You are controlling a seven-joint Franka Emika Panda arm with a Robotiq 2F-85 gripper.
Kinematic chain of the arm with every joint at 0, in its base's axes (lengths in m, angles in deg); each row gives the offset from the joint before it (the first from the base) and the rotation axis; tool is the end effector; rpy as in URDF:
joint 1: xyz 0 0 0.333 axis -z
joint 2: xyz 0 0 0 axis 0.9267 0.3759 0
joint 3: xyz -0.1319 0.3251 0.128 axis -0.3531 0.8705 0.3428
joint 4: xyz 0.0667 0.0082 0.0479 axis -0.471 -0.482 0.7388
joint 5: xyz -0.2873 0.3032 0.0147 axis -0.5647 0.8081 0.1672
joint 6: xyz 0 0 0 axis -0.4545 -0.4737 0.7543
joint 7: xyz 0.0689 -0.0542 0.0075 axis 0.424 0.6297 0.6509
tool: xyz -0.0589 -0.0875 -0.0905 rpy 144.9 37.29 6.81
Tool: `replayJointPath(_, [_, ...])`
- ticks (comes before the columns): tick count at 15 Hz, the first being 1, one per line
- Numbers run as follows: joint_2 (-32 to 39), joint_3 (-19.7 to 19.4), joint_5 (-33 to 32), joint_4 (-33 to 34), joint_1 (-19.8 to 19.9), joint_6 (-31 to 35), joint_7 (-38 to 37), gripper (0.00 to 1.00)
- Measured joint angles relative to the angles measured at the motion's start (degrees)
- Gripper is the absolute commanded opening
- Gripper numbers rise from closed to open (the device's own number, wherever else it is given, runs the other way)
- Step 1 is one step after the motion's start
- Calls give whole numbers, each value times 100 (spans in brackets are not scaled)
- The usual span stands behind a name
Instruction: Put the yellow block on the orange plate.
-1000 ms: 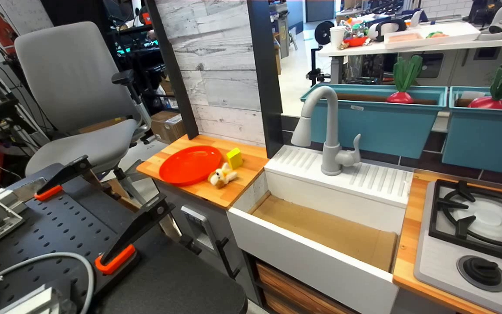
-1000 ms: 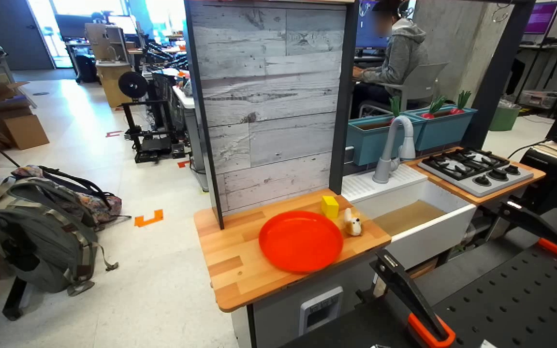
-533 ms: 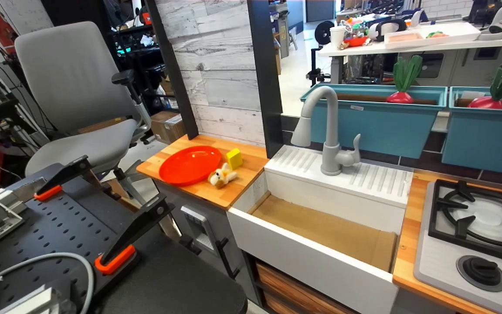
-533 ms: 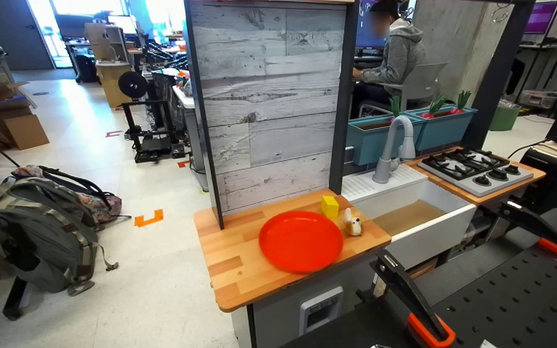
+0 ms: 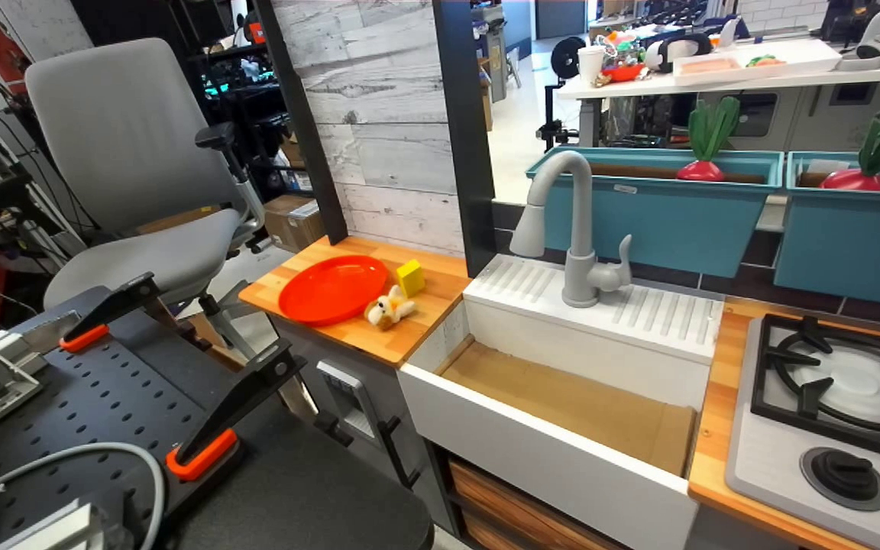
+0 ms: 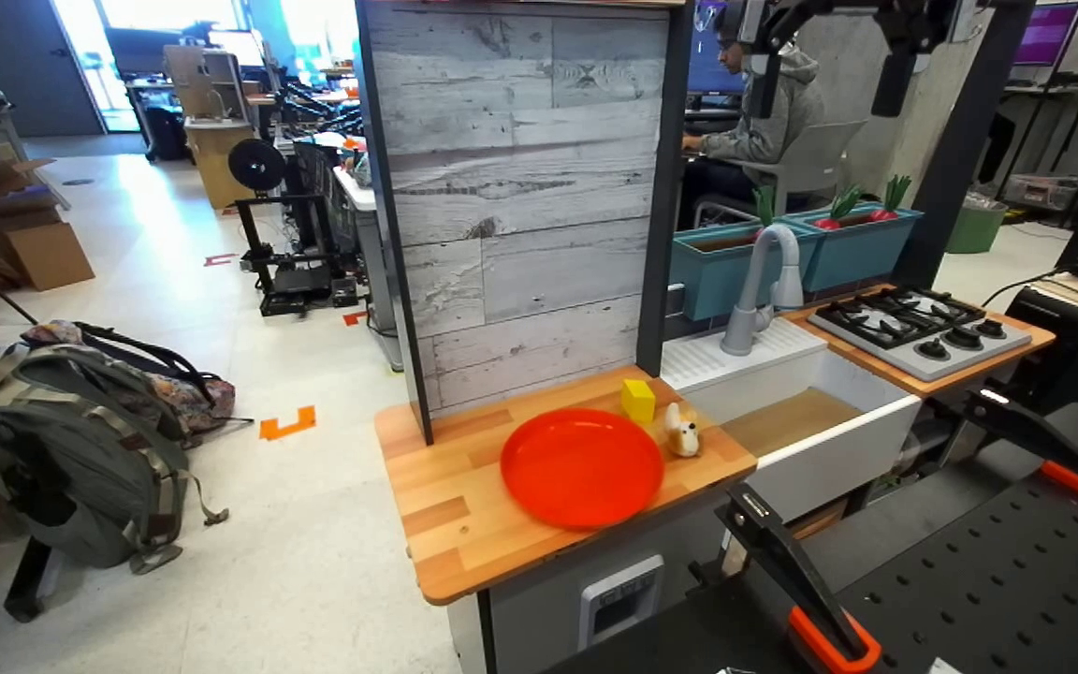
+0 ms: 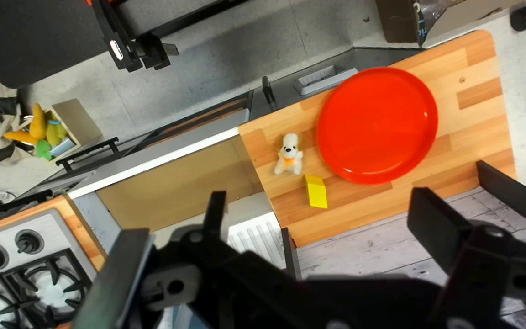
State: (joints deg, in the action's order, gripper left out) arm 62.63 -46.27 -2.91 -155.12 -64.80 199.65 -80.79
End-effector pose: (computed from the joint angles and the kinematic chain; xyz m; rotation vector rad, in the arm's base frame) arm 0.4838 0.0195 0.3648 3.0727 -0.4853 0.0170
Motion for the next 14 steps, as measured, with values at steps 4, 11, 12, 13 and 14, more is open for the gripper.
replayJointPath(4, [-113, 0, 0, -48, -10, -1, 0, 100])
replayJointPath(11, [729, -208, 1, 159, -7, 992, -17, 100])
replayJointPath(12, [1025, -249, 6, 279, -7, 1164, -16, 100])
replayJointPath(13, [1330, -286, 16, 414, -8, 1306, -15, 100])
replayJointPath(14, [1658, -314, 62, 576, -10, 1418, -7, 100])
